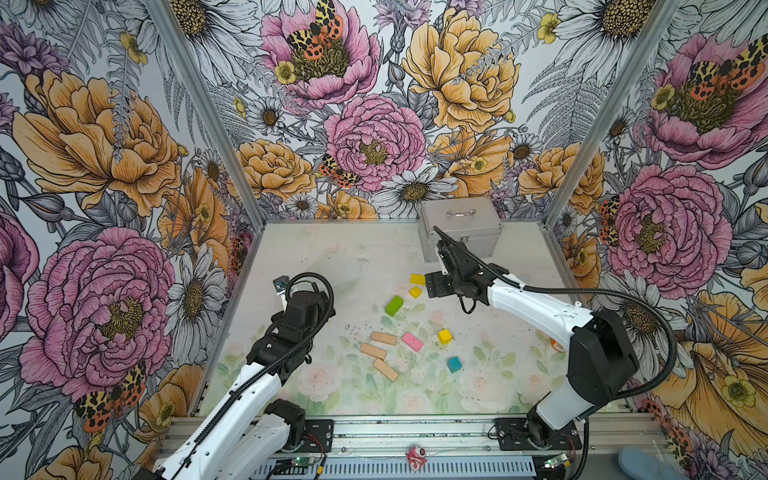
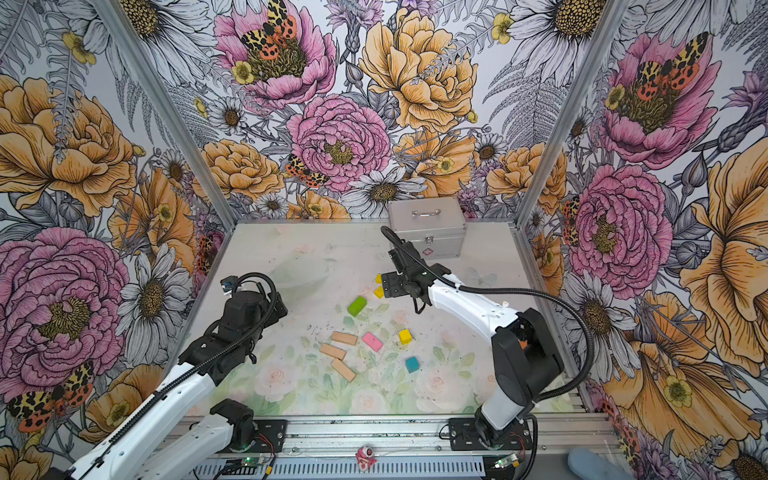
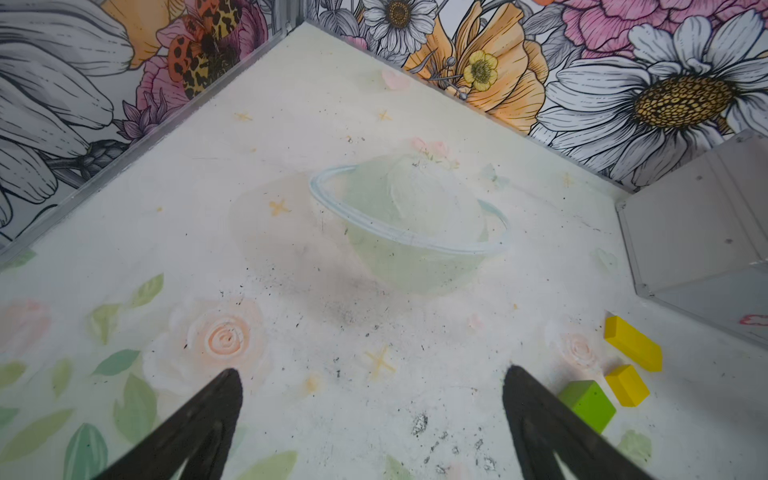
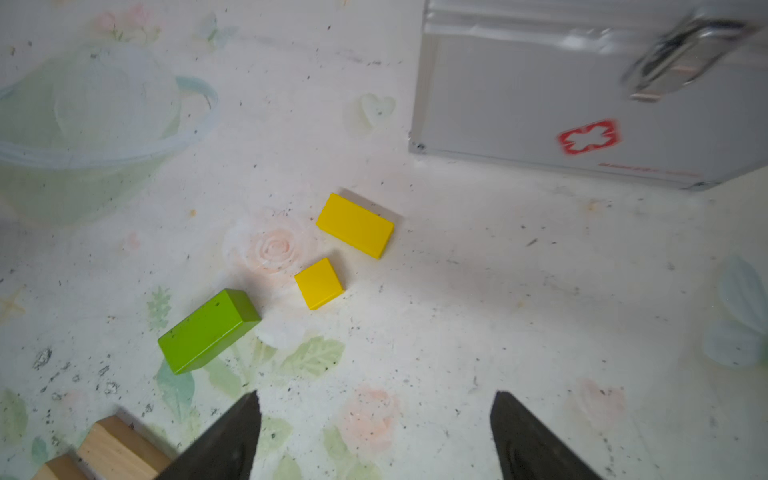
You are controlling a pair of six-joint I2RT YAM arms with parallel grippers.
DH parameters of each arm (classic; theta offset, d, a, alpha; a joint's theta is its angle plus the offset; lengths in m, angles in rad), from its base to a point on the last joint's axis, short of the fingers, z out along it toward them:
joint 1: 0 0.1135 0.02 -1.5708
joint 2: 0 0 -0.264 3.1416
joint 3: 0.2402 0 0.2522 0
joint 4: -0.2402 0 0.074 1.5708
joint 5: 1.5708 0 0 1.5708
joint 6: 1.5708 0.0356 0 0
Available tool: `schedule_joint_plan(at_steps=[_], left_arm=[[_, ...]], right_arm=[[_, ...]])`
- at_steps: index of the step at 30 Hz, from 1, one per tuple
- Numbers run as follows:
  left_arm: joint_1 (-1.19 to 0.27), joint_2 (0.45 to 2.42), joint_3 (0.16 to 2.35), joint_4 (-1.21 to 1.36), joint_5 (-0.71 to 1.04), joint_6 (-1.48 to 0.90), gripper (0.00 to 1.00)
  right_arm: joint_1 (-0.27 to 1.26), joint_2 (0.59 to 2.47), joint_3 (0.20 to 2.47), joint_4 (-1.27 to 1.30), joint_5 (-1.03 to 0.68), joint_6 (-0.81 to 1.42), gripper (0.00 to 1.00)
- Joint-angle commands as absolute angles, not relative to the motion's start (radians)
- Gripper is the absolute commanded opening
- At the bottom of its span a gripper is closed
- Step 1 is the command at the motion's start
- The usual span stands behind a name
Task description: Build the wood block tower
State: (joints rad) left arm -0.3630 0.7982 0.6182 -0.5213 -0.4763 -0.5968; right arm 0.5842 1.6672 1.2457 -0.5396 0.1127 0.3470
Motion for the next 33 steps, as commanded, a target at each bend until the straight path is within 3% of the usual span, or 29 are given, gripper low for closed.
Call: schedule_joint_plan(at_steps=[1, 15, 33], left_arm=[[-0.318, 0.809, 0.615, -0.504, -0.388, -0.599, 0.99], [-0.164, 0.775, 0.507, -0.433, -0.287, -0.649, 0.99], [-0.137, 0.71, 0.509, -0.453, -0.288, -0.653, 0.99]], right_arm=[[0.617, 1.74, 1.327, -0.526, 0.072, 0.334, 0.89], [0.728, 1.996, 1.499, -0.528, -0.018, 0.305, 0.86], [0.741, 2.086, 1.568, -0.564, -0.049, 0.2, 0.88]])
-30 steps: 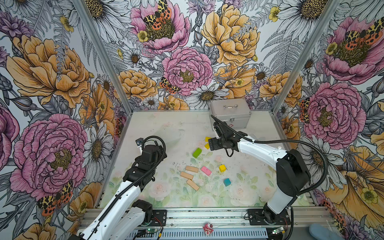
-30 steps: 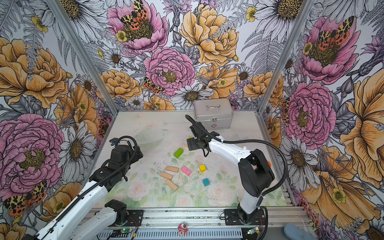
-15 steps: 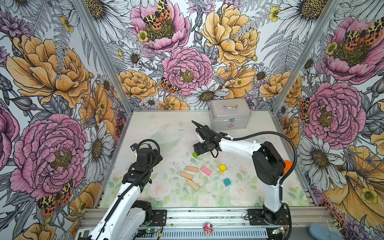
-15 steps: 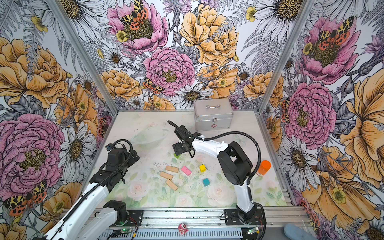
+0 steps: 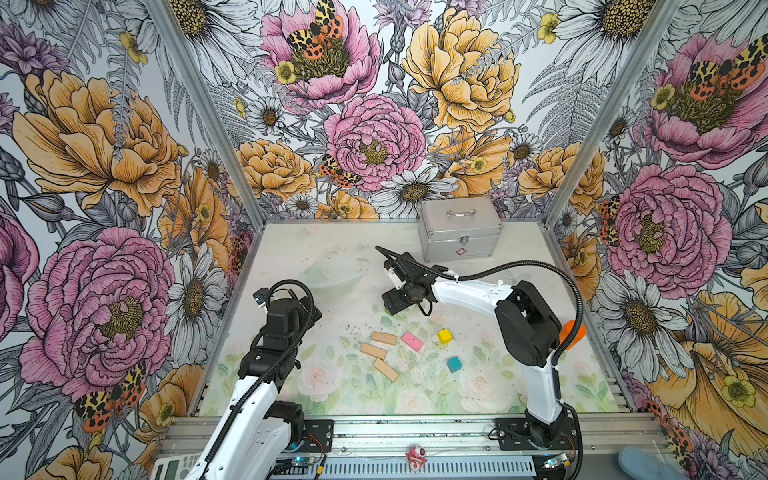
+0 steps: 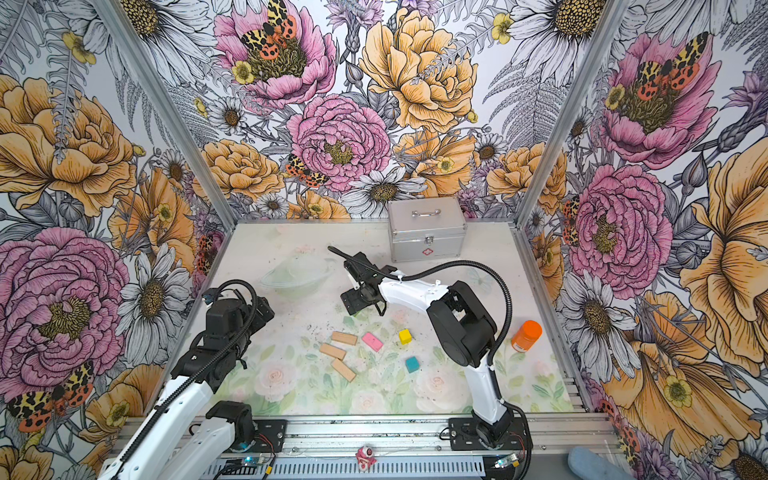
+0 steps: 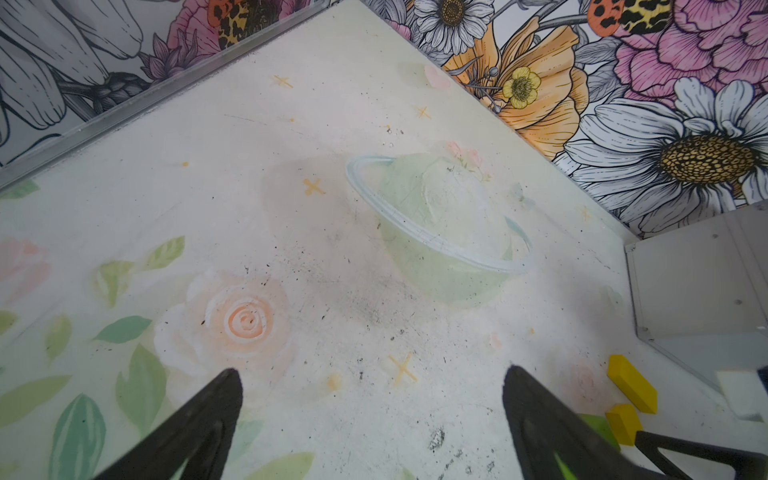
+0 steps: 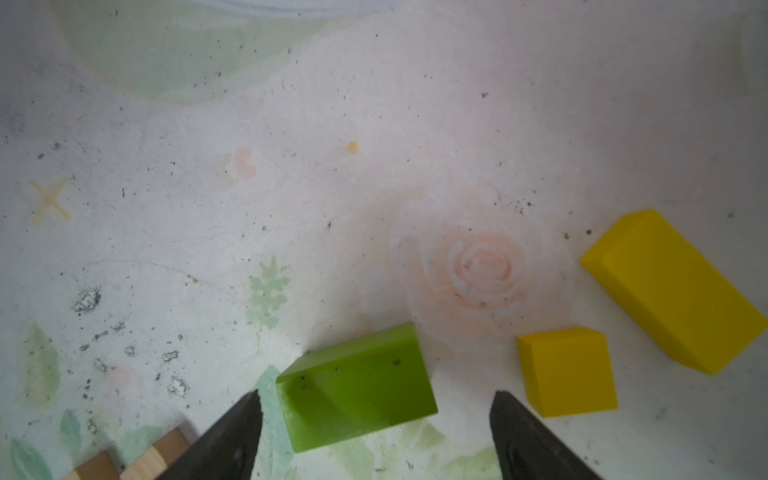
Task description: Build the wood block tower
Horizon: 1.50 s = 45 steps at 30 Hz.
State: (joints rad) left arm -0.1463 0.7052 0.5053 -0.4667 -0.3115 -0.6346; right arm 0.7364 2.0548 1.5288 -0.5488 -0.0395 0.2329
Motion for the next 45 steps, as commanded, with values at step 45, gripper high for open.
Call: schedule_joint_plan(at_steps=[45], left_arm=[[-0.137, 0.673, 0.522, -0.485, -0.285, -0.663, 0.99]], right_arm=[[0.75, 2.182, 1.671, -0.698, -0.048, 0.141, 0.68]])
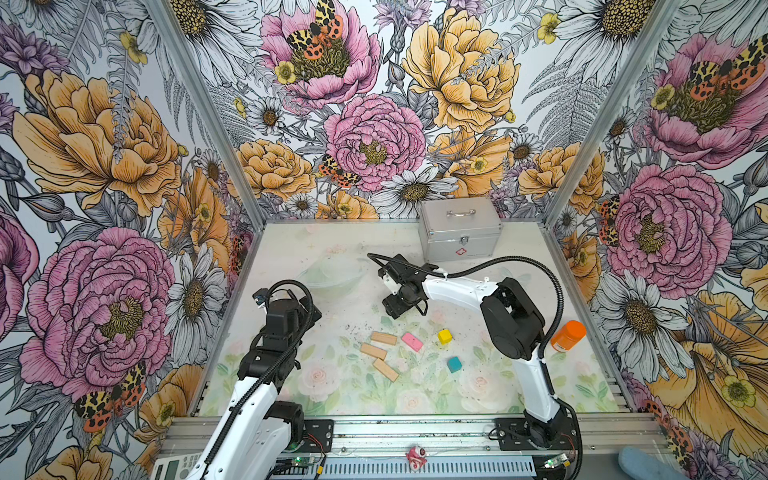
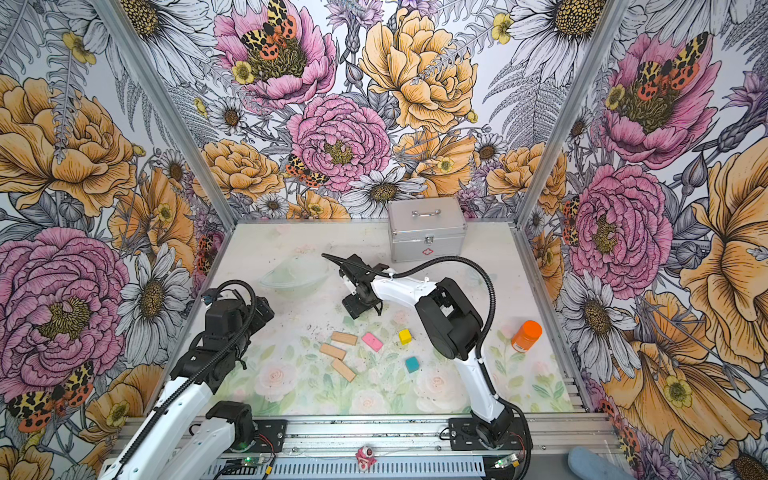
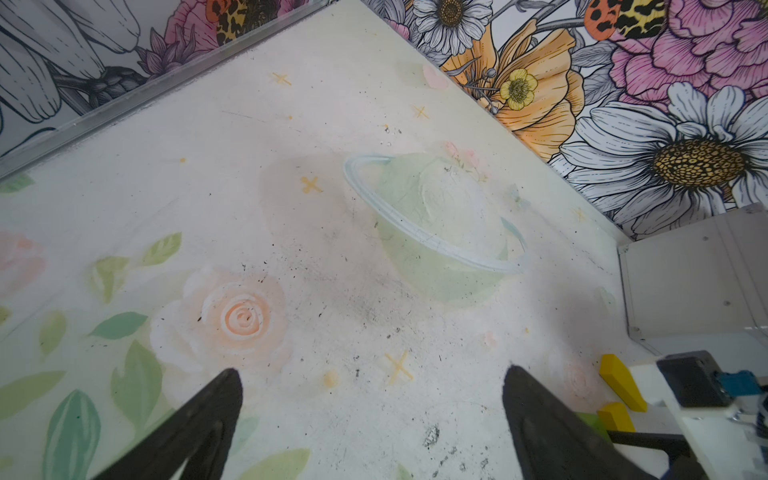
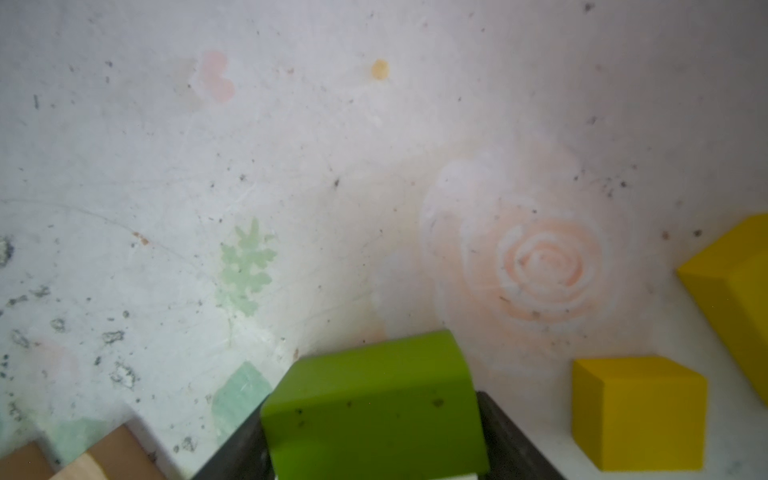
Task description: Build the wood block tower
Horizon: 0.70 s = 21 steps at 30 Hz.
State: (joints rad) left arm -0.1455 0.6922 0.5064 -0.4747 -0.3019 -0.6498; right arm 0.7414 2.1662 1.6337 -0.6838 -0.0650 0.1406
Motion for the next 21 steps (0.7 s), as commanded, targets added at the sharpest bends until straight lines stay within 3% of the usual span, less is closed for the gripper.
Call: schedule_joint_plan(at_steps=[1, 14, 21], left_arm=[[-0.137, 0.67, 0.523, -0.488, -0.287, -0.663, 0.99], [-0.135, 0.665, 0.543, -0.494, -0.287, -0.657, 0.99], [-0.14, 0.666, 0.545, -0.503, -0.285, -0.652, 0.99]], right_arm=[[0.75, 2.183, 1.672, -0.699, -0.043, 0.141, 0.67], [0.701, 2.15, 1.631, -0.71, 0.076, 0.245, 0.64], [0.695, 2.074, 1.574, -0.709, 0.068, 0.25, 0.79]])
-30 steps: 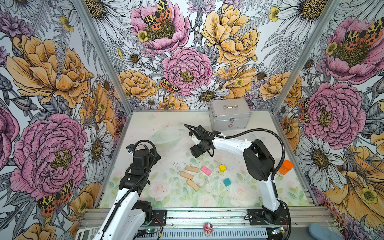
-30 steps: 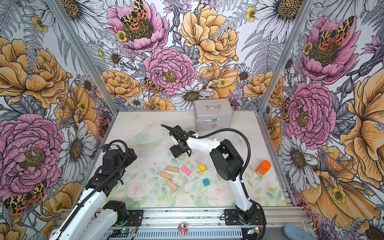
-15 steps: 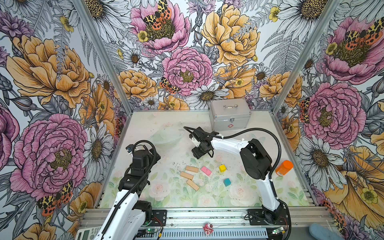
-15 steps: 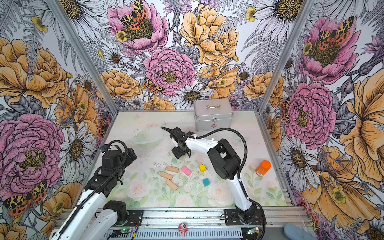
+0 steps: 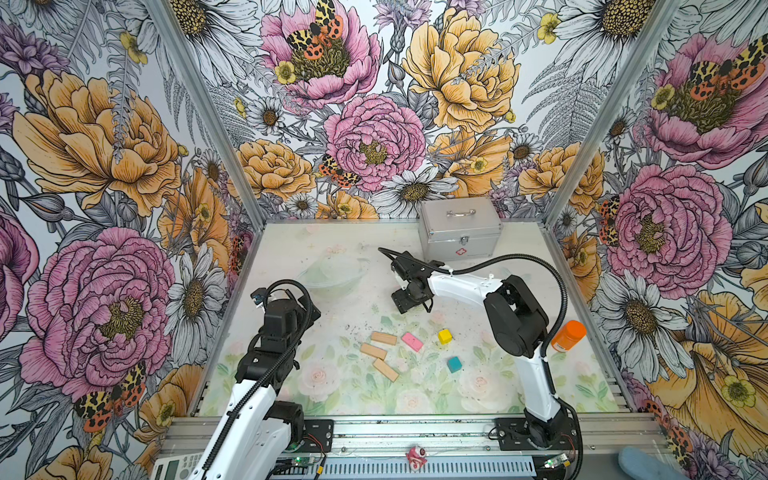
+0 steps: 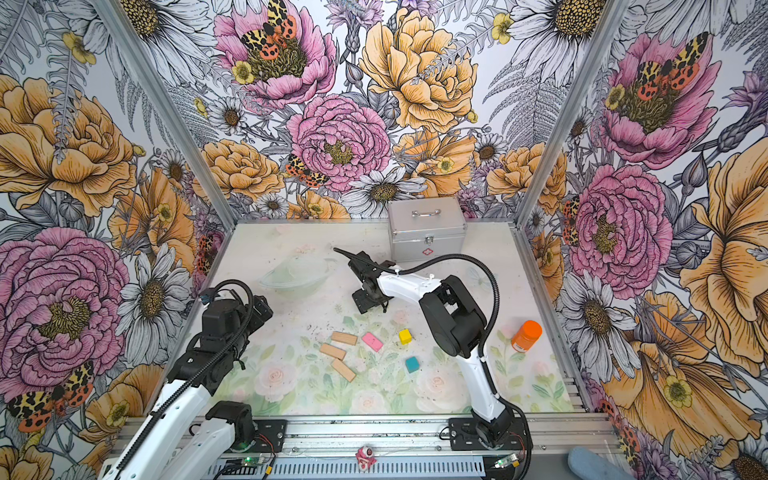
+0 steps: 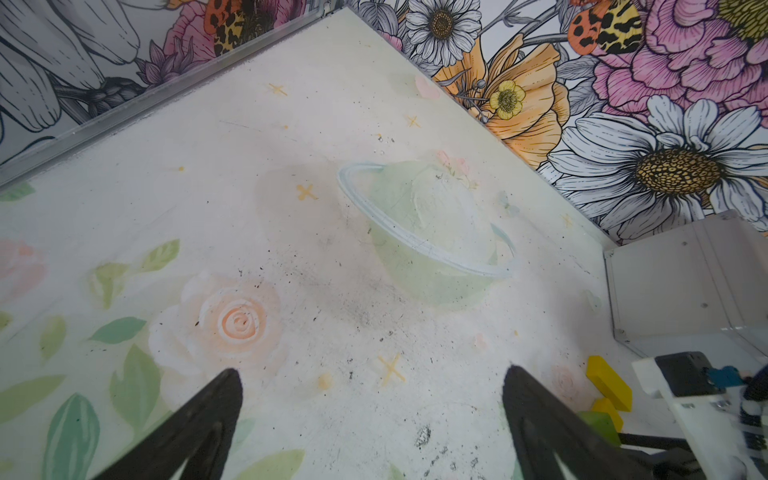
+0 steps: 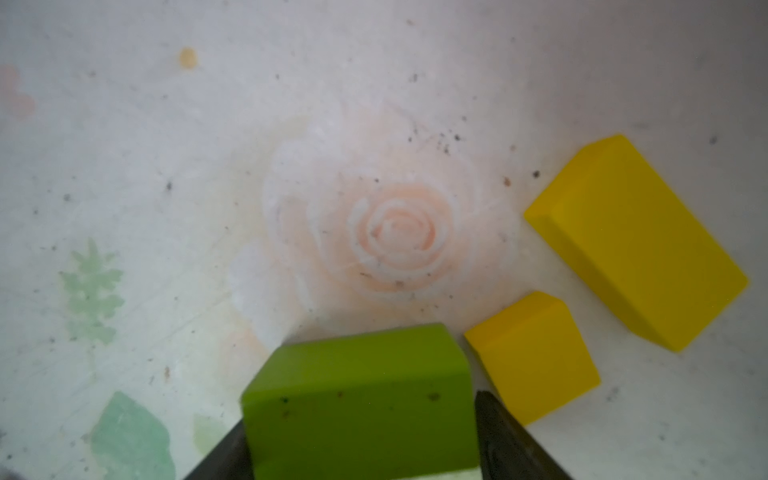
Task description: Build the wood block tower
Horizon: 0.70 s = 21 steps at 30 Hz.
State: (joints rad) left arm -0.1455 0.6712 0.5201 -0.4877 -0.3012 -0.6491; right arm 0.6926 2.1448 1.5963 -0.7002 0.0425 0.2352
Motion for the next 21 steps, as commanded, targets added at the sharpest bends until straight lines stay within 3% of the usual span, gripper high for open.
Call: schedule_joint_plan(at_steps=[1, 9, 14, 21], left_arm=[[-0.139, 0.665, 0.543, -0.507, -0.287, -0.652, 0.99], [-0.224, 0.644, 0.541, -0.55, -0.302, -0.692, 0.98], [-0.437, 0.691, 0.575, -0.574, -0.359, -0.705, 0.97], [-0.749, 0.933, 0.712, -0.61, -0.372, -0.653, 0.93]], right_arm=[[0.696, 2.055, 1.567, -0.709, 0.068, 0.249, 0.81], [0.708, 1.896, 1.51, -0.711, 0.06, 0.253, 0.98], [0.699, 1.774, 1.429, -0.735, 0.092, 0.303, 1.0], [0.659, 1.529, 1.287, -0.815, 0.094, 0.376, 1.0]])
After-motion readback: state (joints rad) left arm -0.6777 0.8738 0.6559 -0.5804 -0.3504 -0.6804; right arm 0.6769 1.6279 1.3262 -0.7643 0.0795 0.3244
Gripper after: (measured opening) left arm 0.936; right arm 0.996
